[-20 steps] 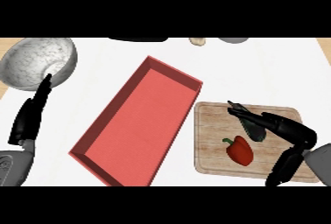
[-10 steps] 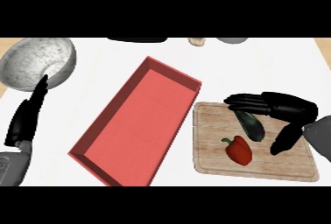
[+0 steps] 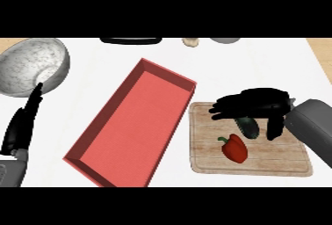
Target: Pick the bell pepper from the cutting board and place it in the cardboard box
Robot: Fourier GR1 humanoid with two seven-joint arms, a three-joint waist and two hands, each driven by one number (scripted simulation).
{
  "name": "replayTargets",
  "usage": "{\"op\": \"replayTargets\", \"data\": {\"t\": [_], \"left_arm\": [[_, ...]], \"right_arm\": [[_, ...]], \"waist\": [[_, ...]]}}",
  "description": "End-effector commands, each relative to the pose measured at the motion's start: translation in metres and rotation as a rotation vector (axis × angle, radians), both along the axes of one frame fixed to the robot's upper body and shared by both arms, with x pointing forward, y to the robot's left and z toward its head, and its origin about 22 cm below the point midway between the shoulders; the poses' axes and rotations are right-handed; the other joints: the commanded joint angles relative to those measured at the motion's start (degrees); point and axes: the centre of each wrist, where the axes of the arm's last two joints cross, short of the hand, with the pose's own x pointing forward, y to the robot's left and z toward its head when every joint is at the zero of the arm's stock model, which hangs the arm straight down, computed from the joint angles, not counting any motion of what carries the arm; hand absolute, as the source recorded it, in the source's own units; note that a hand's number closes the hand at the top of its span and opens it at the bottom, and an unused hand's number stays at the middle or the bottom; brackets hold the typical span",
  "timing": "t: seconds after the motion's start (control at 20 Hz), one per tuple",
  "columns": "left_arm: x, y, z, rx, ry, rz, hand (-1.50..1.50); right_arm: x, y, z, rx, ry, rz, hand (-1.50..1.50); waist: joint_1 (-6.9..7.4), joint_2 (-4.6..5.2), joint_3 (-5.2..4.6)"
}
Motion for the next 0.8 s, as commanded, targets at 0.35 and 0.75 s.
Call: {"op": "replayTargets", "data": {"t": [0.35, 0.75], "left_arm": [[0.003, 0.0, 0.008, -0.009, 0.025, 0.019, 0.0], [-0.014, 0.01, 0.017, -0.003, 0.006, 0.023, 0.0]], "right_arm": [[0.004, 0.035, -0.043, -0.171, 0.013, 0.098, -1.5], [0.005, 0.037, -0.04, -0.15, 0.015, 0.099, -1.5]], "waist": [[-1.66, -0.29, -0.01], [-1.68, -0.4, -0.01]]}}
